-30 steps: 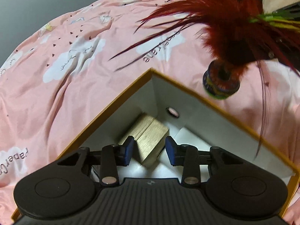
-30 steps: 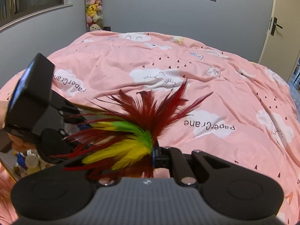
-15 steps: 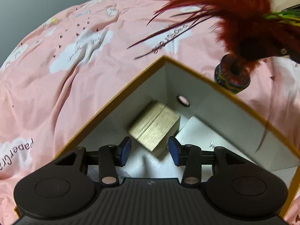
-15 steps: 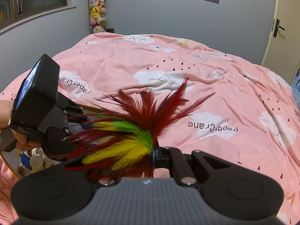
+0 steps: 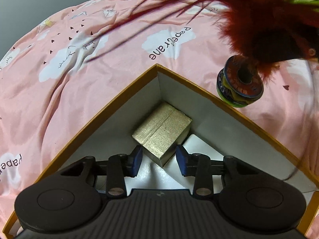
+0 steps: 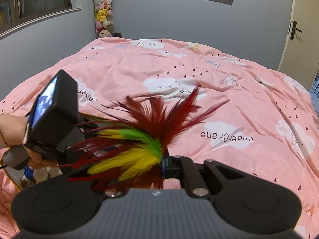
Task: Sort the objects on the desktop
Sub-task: 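Open the left tool to release the gold box inside the box, then lower the feather toy into the box and open the right tool, then move both tools back to the compact mirror and pink pompom beside the box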
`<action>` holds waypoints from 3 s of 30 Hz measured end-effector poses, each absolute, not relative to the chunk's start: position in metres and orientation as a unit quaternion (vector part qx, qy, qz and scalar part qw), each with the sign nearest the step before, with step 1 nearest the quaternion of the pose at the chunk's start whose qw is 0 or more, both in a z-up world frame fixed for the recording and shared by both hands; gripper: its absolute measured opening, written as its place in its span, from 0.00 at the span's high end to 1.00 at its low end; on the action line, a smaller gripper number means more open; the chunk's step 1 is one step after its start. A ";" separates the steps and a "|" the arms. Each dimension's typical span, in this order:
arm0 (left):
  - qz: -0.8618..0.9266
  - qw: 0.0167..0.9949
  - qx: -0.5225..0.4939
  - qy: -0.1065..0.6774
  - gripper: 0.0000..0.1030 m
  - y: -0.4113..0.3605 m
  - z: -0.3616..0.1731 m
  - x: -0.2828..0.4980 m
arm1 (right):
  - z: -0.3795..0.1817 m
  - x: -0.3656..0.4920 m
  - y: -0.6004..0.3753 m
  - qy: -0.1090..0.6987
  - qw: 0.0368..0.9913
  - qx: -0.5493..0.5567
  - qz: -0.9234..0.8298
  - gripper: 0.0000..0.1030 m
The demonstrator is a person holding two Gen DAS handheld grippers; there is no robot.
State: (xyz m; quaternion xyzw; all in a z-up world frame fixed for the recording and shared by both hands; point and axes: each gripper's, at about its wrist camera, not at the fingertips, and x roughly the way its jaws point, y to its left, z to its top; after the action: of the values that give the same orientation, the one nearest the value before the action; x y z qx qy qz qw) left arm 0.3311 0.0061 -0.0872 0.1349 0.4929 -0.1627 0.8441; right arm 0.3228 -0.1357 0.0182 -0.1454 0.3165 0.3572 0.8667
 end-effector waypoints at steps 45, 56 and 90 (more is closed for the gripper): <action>-0.018 0.890 0.013 0.456 0.53 0.082 -0.034 0.184 | -0.047 0.334 -0.012 0.409 0.790 -0.183 0.419 0.69; -0.011 0.924 0.005 0.382 0.53 0.063 0.022 0.119 | 0.025 0.266 -0.097 0.334 0.835 -0.094 0.426 0.68; 0.054 0.802 -0.147 0.576 0.44 0.081 -0.125 0.064 | -0.085 0.190 -0.186 0.388 0.876 -0.121 0.261 0.46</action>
State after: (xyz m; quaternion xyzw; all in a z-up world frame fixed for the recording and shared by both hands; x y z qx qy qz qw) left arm 0.0640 0.0807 -0.1246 -0.1468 0.5765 0.0538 0.8020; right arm 0.1901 -0.1857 -0.0855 -0.1207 0.3881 0.2605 0.8757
